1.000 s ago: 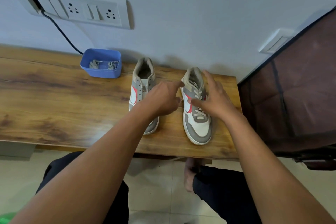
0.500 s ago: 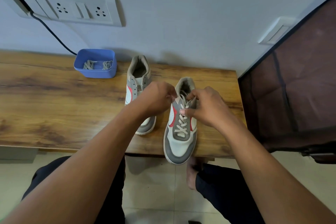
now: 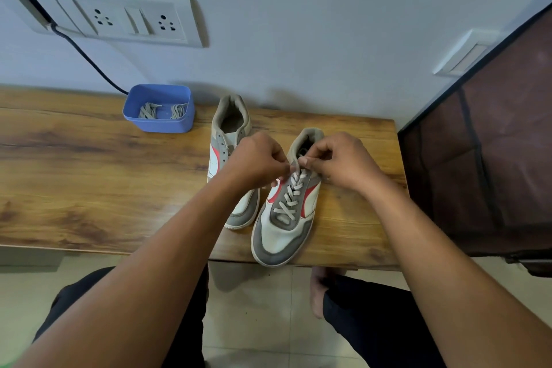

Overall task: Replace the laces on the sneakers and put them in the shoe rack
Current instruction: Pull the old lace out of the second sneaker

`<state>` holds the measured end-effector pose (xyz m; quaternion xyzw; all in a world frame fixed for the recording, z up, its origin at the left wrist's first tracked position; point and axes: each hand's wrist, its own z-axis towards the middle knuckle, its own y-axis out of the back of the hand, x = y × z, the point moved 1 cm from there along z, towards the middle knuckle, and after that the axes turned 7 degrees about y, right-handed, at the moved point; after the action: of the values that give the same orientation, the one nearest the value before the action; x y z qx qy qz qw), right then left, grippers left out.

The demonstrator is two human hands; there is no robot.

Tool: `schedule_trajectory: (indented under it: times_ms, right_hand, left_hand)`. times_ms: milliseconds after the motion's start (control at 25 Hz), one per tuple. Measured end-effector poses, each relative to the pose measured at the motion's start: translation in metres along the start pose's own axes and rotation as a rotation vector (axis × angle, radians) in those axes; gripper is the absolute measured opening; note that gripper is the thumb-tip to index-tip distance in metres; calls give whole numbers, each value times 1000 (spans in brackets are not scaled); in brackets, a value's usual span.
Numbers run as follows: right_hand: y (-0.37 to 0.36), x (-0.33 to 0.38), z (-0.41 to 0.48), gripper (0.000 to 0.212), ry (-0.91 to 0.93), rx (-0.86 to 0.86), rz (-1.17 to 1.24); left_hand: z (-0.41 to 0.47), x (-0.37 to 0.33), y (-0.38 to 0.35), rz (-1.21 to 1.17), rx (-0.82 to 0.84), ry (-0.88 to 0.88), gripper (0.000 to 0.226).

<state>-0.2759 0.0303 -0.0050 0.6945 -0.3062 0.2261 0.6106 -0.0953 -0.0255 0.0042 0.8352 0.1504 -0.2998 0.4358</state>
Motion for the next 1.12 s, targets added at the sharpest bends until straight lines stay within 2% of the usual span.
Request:
schedule_trajectory:
  times_ms: [280, 480, 560, 680, 840, 1000, 1120]
  right_hand:
    - [1, -4, 12, 12, -73, 55, 137]
    - [-1, -6, 14, 13, -89, 43, 123]
    - [-4, -4, 14, 10, -89, 24, 90]
    - [-5, 1, 14, 12, -97, 14, 55]
    - [-2, 3, 15, 14, -115, 51, 84]
    - [-4, 5, 14, 14, -104, 61, 102]
    - [-4, 8, 13, 13, -97, 67, 101]
  left_hand:
    - [-2, -4, -8, -177, 61, 176, 17]
    - [-4, -3, -15, -260, 40, 204, 26]
    - [-6, -5, -17, -259, 123, 225, 22]
    - [-8, -2, -14, -237, 217, 232, 17]
    - [-5, 2, -14, -229, 110, 178, 21]
    - [-7, 2, -4, -132, 268, 146, 11]
    - [-5, 8, -2, -154, 158, 135, 22]
